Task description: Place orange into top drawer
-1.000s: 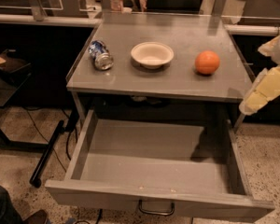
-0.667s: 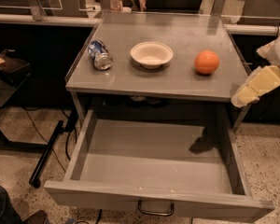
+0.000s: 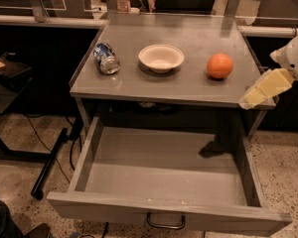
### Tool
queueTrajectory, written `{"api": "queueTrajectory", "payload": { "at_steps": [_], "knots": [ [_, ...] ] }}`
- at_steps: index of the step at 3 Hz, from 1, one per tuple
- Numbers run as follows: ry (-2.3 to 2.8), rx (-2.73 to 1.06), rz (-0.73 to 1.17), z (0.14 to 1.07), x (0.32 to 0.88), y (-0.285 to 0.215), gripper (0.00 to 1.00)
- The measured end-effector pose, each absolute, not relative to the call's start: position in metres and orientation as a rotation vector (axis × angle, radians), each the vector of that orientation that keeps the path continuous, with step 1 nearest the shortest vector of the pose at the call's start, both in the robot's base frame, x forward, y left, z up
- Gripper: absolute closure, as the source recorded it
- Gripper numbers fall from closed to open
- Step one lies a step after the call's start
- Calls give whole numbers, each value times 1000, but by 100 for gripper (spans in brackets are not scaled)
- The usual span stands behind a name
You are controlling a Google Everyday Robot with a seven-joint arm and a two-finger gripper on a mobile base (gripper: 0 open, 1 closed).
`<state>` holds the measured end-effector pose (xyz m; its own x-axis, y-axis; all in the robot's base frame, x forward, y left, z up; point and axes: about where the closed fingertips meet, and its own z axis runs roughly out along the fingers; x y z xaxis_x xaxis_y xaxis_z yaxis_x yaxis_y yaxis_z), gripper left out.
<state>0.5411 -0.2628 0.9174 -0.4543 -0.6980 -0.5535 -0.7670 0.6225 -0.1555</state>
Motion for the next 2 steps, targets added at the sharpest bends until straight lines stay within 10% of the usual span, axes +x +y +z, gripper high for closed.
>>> {"api": "queueTrajectory", "payload": {
  "at_steps": [2],
  "knots": [
    [2231, -919, 244, 888, 614, -253, 0]
  ]
}}
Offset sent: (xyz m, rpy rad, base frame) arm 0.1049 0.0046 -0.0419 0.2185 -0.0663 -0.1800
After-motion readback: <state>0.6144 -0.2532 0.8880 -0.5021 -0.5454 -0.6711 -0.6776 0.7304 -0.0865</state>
